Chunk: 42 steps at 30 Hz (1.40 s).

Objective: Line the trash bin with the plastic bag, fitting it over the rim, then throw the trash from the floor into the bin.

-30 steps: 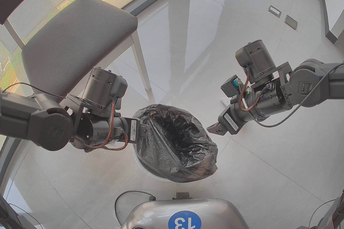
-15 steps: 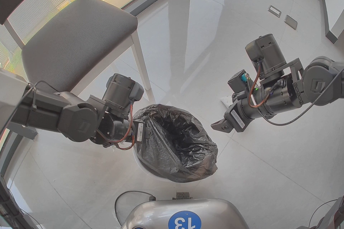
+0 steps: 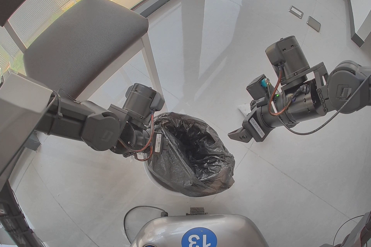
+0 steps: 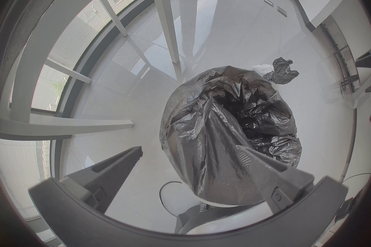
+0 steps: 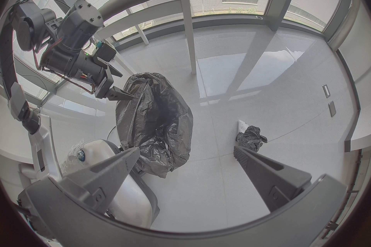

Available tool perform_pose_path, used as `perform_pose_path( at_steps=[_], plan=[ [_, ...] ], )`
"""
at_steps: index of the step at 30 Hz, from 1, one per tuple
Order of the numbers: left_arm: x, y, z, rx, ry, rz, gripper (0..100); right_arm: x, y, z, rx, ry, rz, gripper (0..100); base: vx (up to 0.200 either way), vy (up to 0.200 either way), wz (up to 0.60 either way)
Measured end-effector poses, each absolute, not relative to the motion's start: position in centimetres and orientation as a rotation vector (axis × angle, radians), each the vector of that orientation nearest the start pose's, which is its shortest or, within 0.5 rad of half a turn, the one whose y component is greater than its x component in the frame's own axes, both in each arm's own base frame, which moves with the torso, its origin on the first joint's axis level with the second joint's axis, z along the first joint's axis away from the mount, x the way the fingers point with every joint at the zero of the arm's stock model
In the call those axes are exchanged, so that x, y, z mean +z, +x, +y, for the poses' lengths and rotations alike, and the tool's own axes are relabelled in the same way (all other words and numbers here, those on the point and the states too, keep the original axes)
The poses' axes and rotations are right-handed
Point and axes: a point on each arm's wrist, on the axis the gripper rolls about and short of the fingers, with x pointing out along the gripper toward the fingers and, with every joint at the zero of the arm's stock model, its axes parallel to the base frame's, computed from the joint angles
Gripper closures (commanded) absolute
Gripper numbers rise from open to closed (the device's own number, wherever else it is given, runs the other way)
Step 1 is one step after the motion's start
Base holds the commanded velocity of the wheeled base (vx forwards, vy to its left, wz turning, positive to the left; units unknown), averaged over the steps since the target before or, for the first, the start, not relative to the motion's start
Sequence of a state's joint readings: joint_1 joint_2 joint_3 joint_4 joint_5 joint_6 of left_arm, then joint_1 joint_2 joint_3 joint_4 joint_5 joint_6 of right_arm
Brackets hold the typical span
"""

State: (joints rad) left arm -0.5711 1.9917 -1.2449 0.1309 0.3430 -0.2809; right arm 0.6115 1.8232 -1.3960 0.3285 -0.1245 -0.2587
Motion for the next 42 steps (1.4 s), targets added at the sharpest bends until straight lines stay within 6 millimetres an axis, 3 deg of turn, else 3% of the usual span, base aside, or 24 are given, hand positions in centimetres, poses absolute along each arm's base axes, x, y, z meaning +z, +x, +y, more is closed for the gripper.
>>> perform_pose_path(
  at_steps=[3, 4, 15, 22, 42],
  plan=[
    [13.0, 31.6, -19.3, -0.098, 0.124, 0.810, 0, 21.7, 28.0, 19.3, 0.556, -0.517, 0.651, 0, 0.000, 0.000, 0.00],
    [12.8, 31.7, -19.4, -0.097, 0.124, 0.813, 100, 21.7, 28.0, 19.3, 0.557, -0.517, 0.651, 0, 0.000, 0.000, 0.00],
    [12.0, 32.2, -19.1, -0.078, 0.131, 0.836, 100, 21.7, 27.9, 19.2, 0.557, -0.518, 0.650, 0, 0.000, 0.000, 0.00],
    [12.0, 31.4, -18.5, -0.066, 0.158, 0.879, 100, 21.8, 27.9, 19.2, 0.556, -0.516, 0.648, 0, 0.000, 0.000, 0.00],
    [14.4, 28.9, -15.9, 0.007, 0.199, 0.947, 100, 21.9, 28.0, 19.3, 0.555, -0.516, 0.642, 0, 0.000, 0.000, 0.00]
  ],
)
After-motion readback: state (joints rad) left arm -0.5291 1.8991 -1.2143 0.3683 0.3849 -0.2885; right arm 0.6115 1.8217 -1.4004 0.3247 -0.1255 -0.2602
